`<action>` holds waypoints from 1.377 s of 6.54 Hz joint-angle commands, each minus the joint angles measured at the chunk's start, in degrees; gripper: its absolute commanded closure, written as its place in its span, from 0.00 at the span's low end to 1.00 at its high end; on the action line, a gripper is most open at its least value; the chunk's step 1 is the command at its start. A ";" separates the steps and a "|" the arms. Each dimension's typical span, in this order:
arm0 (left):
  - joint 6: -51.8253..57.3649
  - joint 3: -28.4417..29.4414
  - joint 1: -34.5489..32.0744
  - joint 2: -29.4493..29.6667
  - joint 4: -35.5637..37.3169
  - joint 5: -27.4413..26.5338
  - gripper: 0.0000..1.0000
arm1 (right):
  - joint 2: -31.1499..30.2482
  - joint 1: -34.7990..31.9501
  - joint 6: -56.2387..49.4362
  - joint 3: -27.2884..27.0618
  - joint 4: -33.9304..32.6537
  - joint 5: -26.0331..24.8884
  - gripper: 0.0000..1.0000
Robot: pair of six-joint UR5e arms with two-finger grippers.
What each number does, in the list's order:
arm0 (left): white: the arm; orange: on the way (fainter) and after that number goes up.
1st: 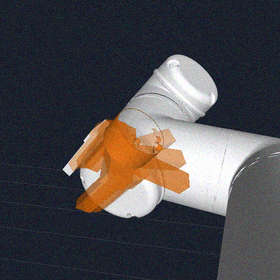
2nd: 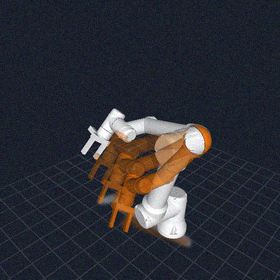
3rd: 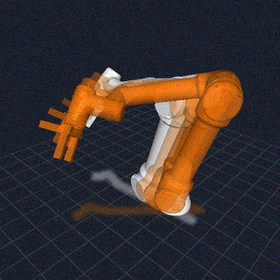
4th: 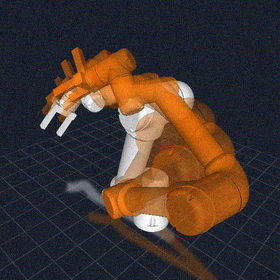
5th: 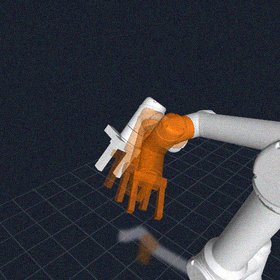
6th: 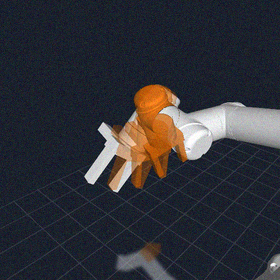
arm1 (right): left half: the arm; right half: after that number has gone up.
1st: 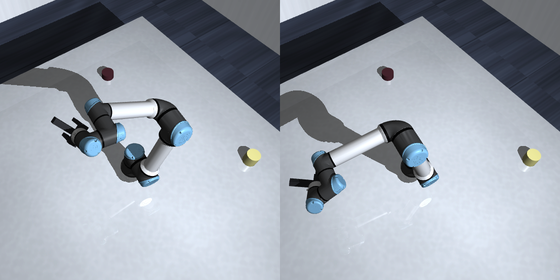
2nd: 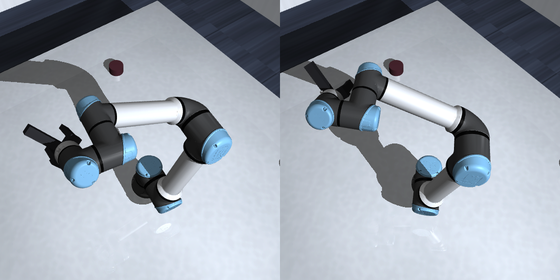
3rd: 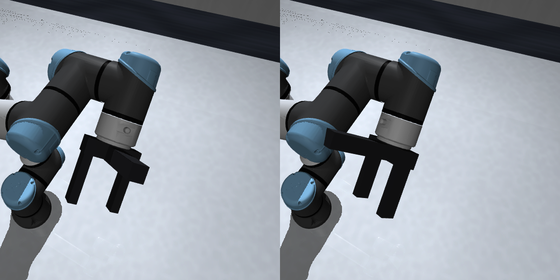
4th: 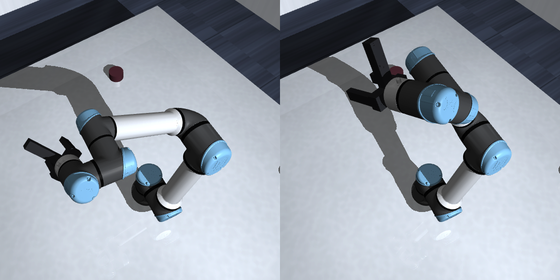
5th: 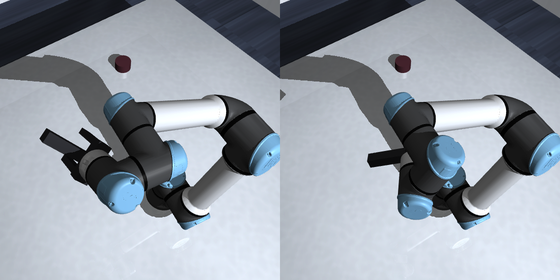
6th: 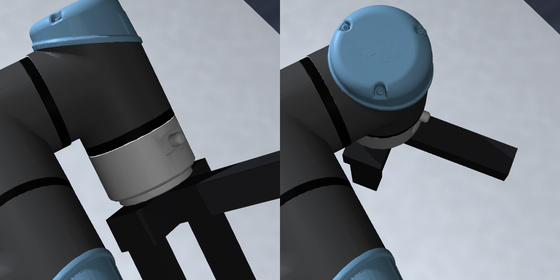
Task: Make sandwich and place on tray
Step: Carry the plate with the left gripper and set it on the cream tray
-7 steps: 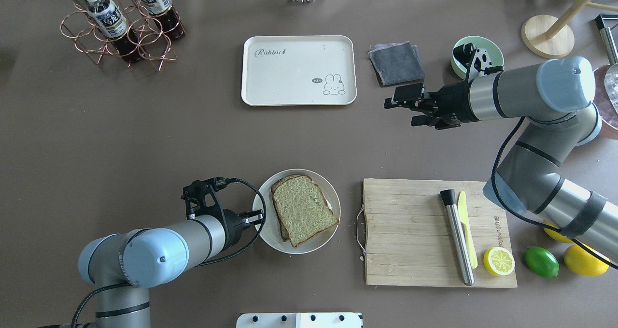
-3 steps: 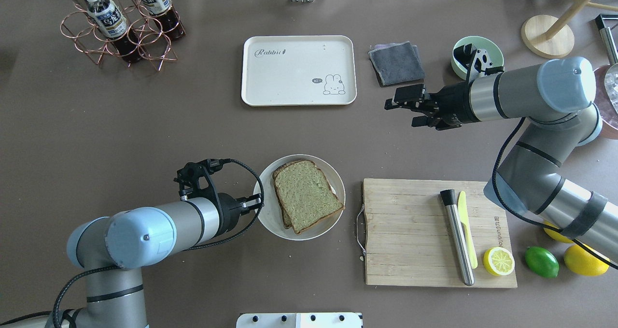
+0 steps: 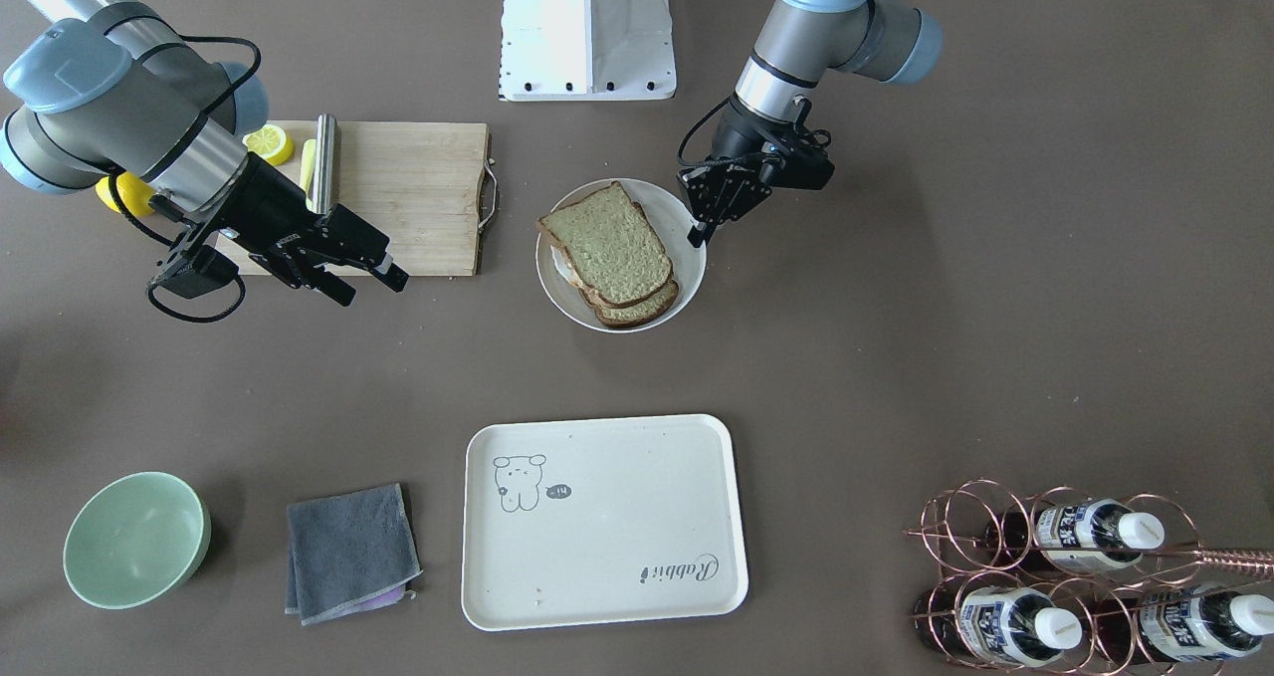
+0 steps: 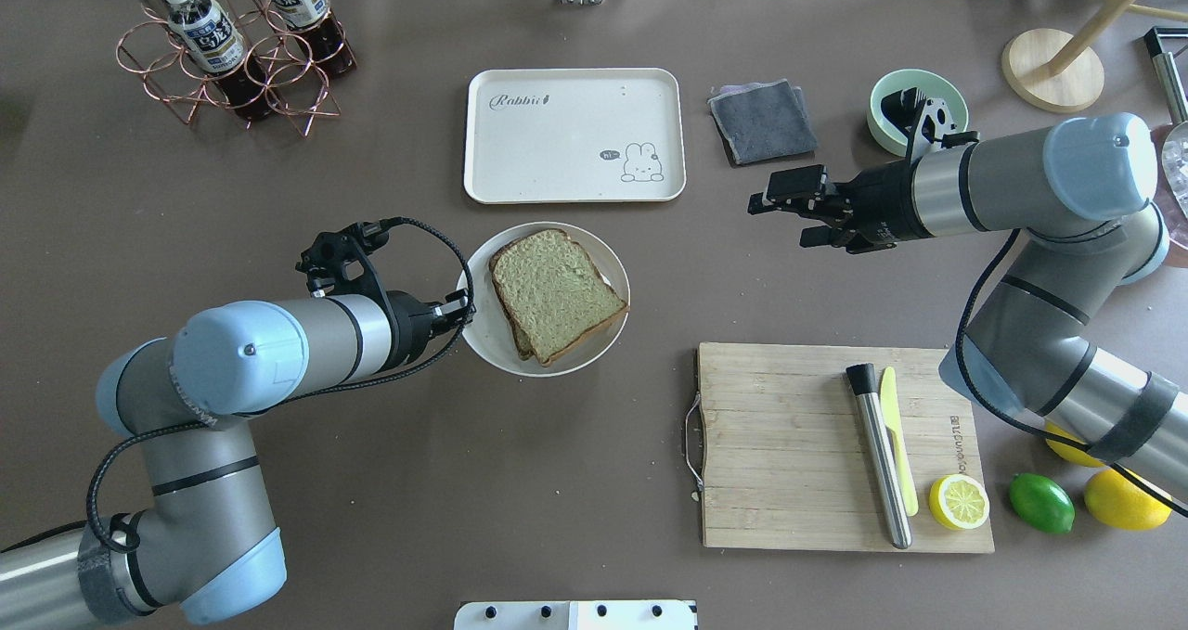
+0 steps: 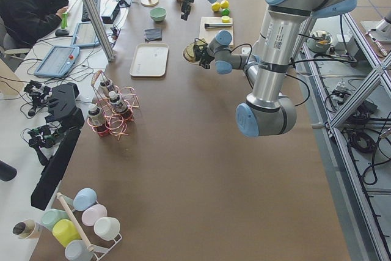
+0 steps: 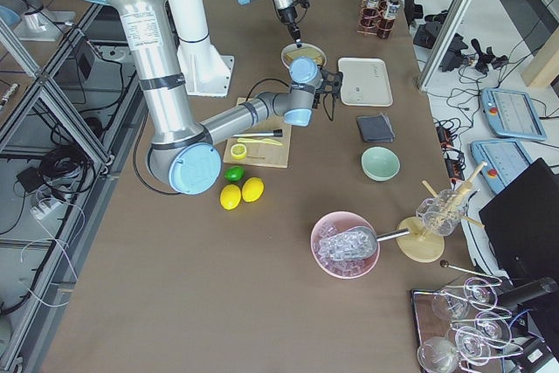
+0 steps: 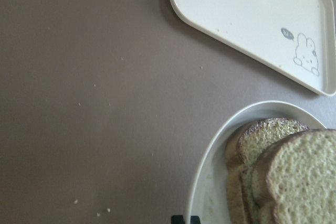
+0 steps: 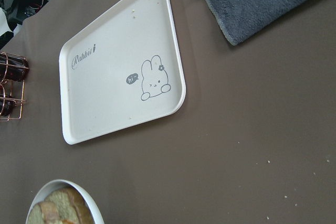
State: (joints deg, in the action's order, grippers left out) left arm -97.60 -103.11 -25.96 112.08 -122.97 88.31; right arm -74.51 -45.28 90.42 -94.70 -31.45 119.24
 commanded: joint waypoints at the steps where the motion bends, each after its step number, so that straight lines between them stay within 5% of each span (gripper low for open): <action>1: -9.48 8.13 -4.26 8.63 2.03 0.02 1.00 | -0.38 0.01 0.02 -0.05 0.07 -0.06 0.01; 6: -12.53 35.63 -11.57 26.66 -0.06 -0.24 1.00 | -0.29 0.19 0.20 0.39 -0.02 -0.67 0.01; 9: -12.35 41.49 -10.61 26.96 -6.66 -0.51 1.00 | 0.06 0.19 -0.07 0.57 -0.11 -0.76 0.01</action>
State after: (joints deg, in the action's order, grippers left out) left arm -109.98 -63.03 -37.05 138.92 -128.37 87.93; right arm -74.56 -45.09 90.39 -94.18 -31.49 118.49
